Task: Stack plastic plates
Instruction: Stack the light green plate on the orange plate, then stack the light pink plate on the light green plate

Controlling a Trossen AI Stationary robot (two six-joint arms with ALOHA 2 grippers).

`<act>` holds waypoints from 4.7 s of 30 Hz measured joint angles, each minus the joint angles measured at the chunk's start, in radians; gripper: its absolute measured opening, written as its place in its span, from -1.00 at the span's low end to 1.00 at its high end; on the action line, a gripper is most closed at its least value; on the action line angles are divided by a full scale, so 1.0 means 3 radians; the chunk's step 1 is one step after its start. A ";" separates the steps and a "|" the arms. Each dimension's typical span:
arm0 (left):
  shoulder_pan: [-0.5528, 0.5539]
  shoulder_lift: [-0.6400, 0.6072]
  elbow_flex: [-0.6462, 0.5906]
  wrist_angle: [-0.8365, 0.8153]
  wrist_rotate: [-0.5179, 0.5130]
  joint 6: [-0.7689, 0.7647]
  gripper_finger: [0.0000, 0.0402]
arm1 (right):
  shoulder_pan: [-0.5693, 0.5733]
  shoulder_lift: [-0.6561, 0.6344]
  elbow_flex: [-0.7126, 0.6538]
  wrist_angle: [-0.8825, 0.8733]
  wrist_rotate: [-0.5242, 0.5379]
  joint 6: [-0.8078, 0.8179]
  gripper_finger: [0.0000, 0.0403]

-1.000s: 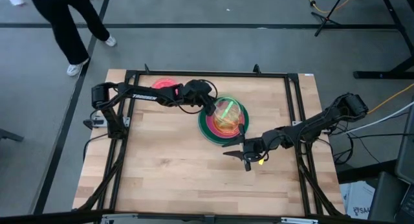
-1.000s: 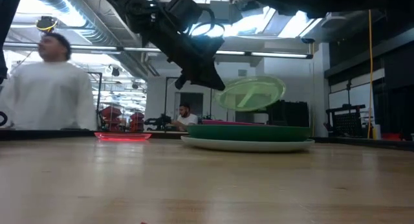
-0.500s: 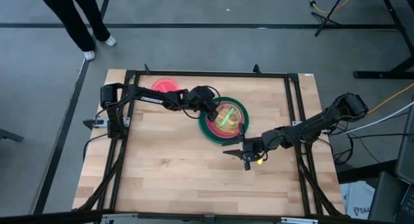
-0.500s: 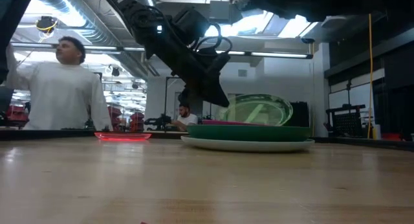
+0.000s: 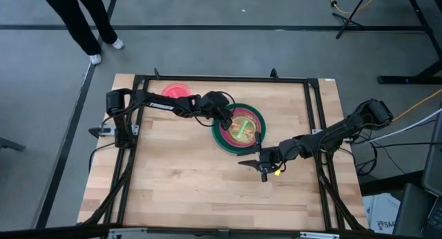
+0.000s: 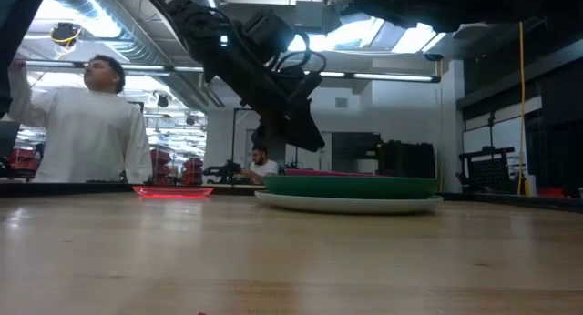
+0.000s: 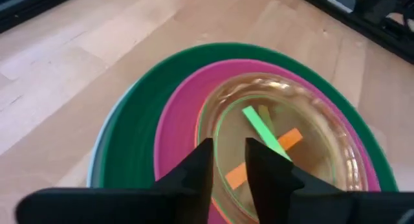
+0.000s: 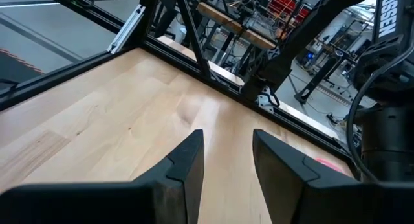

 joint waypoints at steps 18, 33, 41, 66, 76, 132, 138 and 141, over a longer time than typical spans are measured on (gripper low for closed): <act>0.0021 -0.0644 0.0002 -0.1100 -0.0013 0.0402 -0.42 | 0.0000 0.0000 0.0001 -0.0054 -0.0006 0.0027 -0.36; 0.0125 -0.1056 -0.0233 -0.1738 -0.0210 0.0633 -0.43 | 0.0000 0.0000 0.0001 -0.0103 -0.0010 0.0106 -0.36; 0.0485 -0.1236 -0.0760 -0.1723 -0.0320 0.0579 -0.43 | 0.0000 0.0000 0.0001 -0.0135 -0.0009 0.0187 -0.36; 0.0942 -0.1226 -0.1329 -0.1676 -0.0718 0.1468 -0.43 | -0.0001 0.0000 0.0001 -0.0113 0.0000 0.0163 -0.36; 0.1109 -0.1224 -0.1436 -0.1562 -0.0762 0.1639 -0.43 | -0.0001 0.0000 0.0001 -0.0062 0.0001 0.0076 -0.36; 0.0156 -0.1258 -0.0951 -0.1815 -0.1226 0.1887 -0.99 | -0.0001 -0.0208 0.0000 -0.0184 0.0215 0.0266 -0.36; -0.0272 -0.1259 -0.0633 -0.1734 -0.1199 0.1906 -0.98 | 0.0000 -0.0321 0.0000 -0.0302 0.0258 0.0287 -0.36; -0.0487 -0.1259 -0.0553 -0.1602 -0.1127 0.2025 -0.98 | 0.0000 -0.0323 0.0000 -0.0324 0.0256 0.0289 -0.36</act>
